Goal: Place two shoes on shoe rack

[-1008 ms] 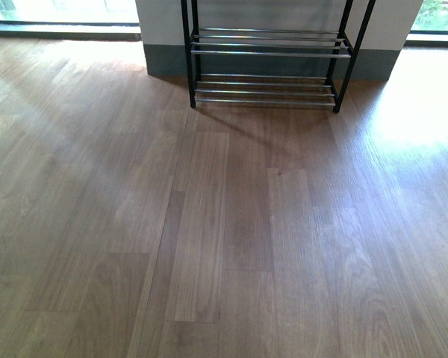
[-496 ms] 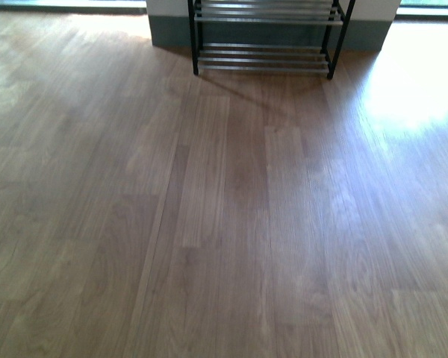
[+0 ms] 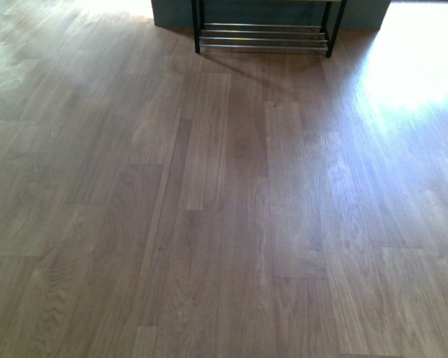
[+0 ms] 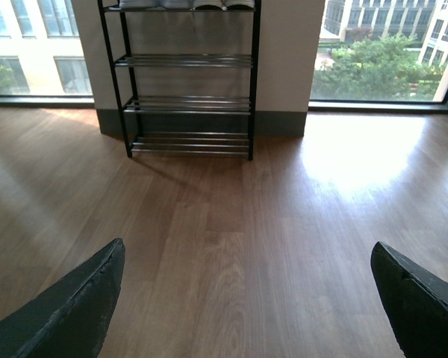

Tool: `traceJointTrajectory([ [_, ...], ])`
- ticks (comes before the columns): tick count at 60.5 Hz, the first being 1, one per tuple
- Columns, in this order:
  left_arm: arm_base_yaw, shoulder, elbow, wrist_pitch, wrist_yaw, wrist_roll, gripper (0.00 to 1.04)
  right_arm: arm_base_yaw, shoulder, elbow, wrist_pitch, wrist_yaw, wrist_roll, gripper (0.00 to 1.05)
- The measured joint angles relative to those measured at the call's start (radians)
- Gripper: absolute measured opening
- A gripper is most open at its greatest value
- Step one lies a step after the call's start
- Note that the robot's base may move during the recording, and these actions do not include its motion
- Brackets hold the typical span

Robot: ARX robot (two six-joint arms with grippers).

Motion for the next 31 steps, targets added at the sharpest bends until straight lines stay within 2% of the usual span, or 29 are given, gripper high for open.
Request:
traceJointTrajectory([
  [31, 0.0, 0.0, 0.0, 0.0, 0.0, 0.0, 0.95, 0.0, 0.0, 0.0, 0.0, 0.0, 0.0, 0.96],
])
